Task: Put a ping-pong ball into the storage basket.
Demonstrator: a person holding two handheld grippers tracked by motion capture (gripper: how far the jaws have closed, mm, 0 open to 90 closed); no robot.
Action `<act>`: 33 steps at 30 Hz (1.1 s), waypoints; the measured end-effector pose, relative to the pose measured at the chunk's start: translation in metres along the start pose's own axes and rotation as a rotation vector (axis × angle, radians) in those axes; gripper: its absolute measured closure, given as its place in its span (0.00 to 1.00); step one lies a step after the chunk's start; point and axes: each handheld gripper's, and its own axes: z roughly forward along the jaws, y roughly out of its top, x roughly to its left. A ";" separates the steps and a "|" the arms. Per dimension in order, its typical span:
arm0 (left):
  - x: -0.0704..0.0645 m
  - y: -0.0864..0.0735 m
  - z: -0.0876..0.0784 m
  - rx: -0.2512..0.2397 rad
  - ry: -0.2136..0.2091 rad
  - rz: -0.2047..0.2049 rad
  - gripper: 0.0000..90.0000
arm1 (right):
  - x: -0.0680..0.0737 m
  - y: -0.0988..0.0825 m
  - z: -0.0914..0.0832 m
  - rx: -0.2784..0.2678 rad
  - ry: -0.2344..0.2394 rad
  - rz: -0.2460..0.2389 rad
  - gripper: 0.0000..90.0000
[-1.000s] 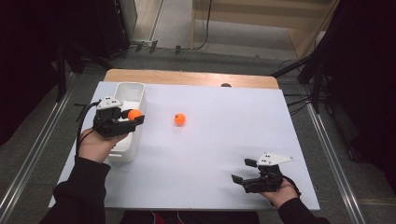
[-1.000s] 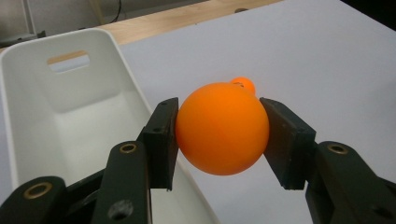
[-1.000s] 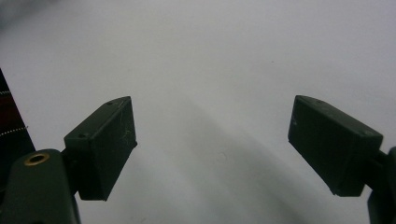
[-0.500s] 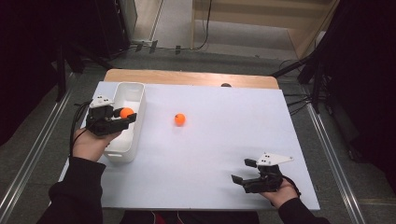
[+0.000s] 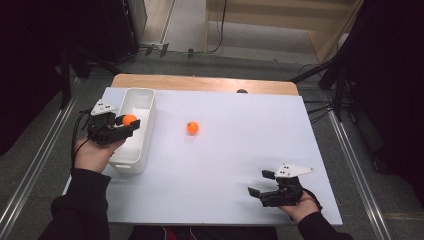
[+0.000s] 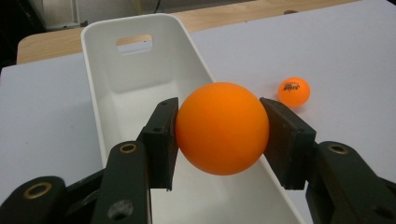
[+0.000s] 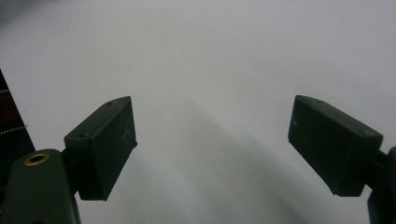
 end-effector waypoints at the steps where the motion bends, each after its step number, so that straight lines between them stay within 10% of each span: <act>1: 0.000 0.000 0.000 0.007 0.000 0.003 0.56 | 0.000 0.000 0.000 0.000 0.000 0.000 0.15; 33: 0.006 -0.015 0.016 0.046 0.034 -0.013 0.54 | 0.001 0.000 0.000 0.011 0.000 0.004 0.15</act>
